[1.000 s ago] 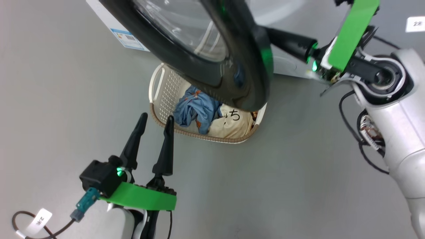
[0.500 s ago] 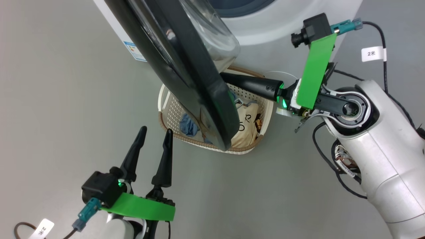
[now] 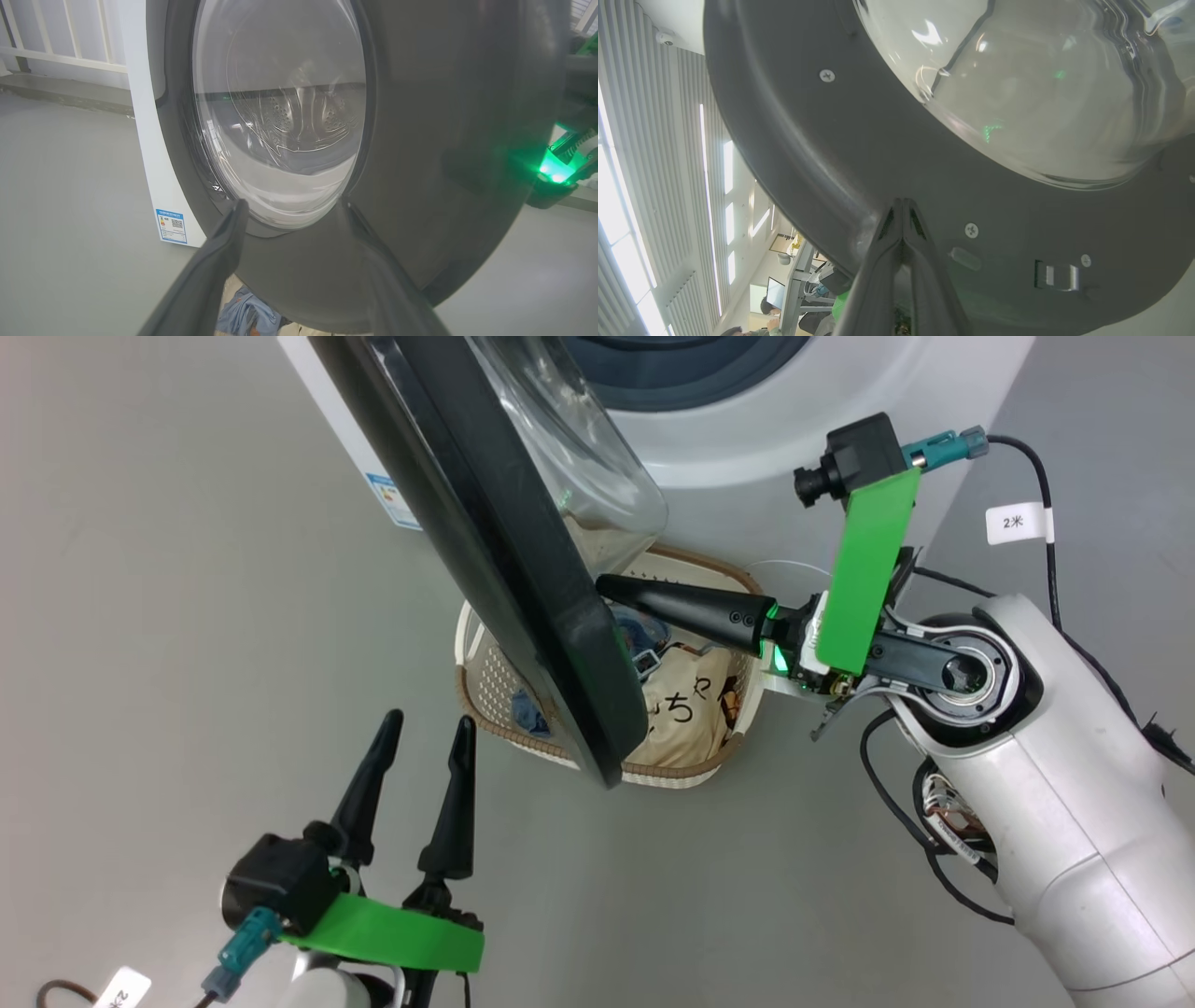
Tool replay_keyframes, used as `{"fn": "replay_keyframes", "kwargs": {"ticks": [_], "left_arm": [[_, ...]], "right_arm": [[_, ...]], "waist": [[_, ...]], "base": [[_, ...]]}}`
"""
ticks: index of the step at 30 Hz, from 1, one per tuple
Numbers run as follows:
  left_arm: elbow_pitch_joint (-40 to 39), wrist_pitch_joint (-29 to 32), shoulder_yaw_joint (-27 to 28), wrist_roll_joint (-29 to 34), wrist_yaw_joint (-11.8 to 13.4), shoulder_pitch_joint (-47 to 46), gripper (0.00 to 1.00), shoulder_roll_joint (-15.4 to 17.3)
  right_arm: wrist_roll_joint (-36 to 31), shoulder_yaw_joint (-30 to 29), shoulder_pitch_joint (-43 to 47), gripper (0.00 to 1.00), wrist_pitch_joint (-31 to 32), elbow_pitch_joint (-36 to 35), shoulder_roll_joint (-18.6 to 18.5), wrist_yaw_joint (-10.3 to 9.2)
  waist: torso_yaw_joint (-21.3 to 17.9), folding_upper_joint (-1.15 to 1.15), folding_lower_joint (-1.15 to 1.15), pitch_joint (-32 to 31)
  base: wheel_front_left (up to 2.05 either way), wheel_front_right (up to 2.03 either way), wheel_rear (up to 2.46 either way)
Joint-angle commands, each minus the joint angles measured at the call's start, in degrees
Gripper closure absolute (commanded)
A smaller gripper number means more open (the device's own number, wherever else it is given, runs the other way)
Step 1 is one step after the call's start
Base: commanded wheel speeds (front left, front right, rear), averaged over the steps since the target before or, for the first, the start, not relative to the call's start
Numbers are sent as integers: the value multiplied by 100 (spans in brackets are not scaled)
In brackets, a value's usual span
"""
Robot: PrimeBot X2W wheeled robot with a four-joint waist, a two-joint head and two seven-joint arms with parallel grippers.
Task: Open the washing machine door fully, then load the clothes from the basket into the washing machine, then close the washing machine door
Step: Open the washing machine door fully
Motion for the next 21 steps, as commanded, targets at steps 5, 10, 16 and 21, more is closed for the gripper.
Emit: {"fn": "replay_keyframes", "kwargs": {"ticks": [5, 10, 16, 21], "left_arm": [[-4, -37, 265, 129, -16, 57, 0, 106], [79, -37, 411, 218, -22, 118, 0, 106], [104, -37, 624, 340, -26, 249, 0, 106], [105, -37, 787, 407, -27, 351, 0, 131]], "right_arm": [[-139, -62, 288, 100, -169, -177, 85, 34], [-316, -136, 521, 16, -462, -201, -36, 34], [-450, -212, 847, 0, -897, -153, -211, 34], [-586, -125, 1100, 0, -1194, -134, -400, 34]], "waist": [[-195, 0, 0, -175], [-395, 0, 0, -355], [-645, 0, 0, -542], [-872, 0, 0, -664]], "base": [[0, 0, 0], [0, 0, 0], [0, 0, 0], [0, 0, 0]]}}
